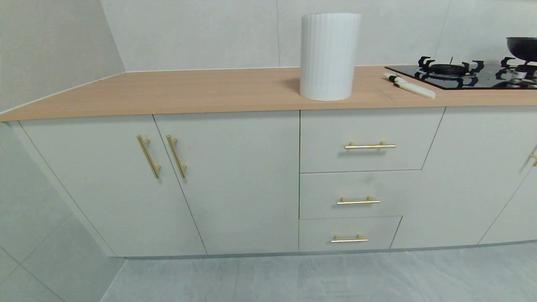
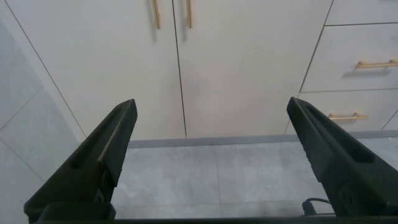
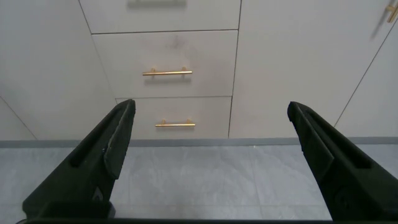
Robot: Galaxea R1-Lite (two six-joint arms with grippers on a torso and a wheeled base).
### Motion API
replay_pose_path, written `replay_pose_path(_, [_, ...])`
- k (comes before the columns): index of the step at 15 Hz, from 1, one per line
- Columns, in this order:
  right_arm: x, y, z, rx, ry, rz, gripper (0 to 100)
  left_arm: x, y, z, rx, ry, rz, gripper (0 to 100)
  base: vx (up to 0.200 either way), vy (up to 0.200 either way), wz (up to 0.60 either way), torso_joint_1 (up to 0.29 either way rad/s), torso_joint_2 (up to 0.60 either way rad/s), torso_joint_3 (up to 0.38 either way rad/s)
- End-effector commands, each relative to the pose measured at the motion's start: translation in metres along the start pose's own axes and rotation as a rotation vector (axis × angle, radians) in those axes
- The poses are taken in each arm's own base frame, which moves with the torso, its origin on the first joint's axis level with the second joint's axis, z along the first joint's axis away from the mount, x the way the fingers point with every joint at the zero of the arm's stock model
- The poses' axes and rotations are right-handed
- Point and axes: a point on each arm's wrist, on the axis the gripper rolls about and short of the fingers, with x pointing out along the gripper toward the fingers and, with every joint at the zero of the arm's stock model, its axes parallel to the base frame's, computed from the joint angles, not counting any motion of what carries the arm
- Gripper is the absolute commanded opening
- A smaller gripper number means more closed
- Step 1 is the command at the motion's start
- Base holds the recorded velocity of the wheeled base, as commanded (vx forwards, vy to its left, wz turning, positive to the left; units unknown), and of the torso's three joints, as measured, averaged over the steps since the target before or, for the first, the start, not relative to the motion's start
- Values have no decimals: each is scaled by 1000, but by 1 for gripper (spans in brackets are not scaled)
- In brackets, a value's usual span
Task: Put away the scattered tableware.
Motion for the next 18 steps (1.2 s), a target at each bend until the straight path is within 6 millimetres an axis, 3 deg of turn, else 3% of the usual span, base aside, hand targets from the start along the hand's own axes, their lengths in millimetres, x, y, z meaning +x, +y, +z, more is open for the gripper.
replay_pose_path(1, [0, 0, 0, 0, 3, 1, 100, 0, 0, 0, 0, 1, 0, 100, 200, 0, 0, 2, 2, 2])
replay_pose_path(18, [0, 0, 0, 2, 3, 1, 100, 0, 0, 0, -2, 1, 0, 100, 200, 0, 0, 3, 2, 2])
